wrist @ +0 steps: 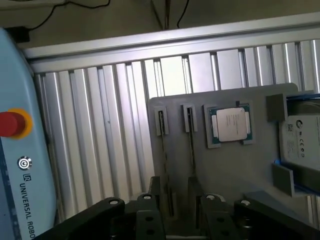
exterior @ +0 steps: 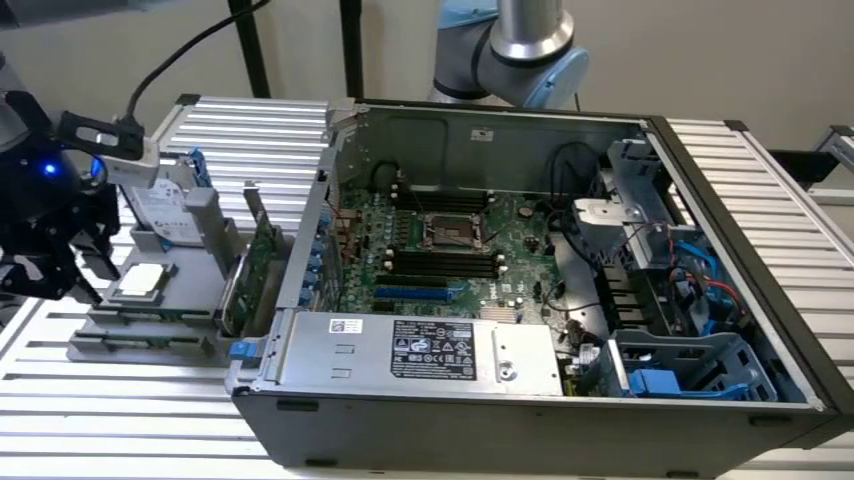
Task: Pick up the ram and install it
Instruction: 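Pick up the ram and move it above insertion slot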
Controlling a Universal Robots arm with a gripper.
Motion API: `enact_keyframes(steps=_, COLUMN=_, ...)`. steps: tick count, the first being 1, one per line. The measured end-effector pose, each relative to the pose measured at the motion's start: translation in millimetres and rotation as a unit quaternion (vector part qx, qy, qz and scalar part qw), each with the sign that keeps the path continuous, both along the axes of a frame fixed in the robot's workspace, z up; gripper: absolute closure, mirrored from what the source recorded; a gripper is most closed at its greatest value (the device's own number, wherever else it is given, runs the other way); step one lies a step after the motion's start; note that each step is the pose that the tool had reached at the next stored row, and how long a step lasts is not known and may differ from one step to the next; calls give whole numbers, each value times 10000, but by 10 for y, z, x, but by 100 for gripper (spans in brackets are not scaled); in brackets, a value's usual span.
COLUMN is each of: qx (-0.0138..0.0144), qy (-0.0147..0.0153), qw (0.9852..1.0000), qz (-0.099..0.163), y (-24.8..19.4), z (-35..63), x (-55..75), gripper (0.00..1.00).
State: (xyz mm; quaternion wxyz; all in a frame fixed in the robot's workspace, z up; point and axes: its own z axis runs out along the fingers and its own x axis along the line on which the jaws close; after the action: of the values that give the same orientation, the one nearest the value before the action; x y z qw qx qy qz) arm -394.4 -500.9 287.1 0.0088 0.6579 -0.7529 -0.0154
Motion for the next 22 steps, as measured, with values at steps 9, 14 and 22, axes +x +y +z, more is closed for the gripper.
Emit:
enact_keyframes(steps=9, qx=0, qy=0, qw=9998, qz=210, y=-2, z=-163, x=35, gripper=0)
enact_keyframes(steps=14, qx=0, qy=0, qw=9996, qz=289, y=-2, z=-255, x=36, gripper=0)
enact_keyframes(steps=22, qx=0, qy=0, qw=9993, qz=384, y=-3, z=-400, x=40, gripper=0)
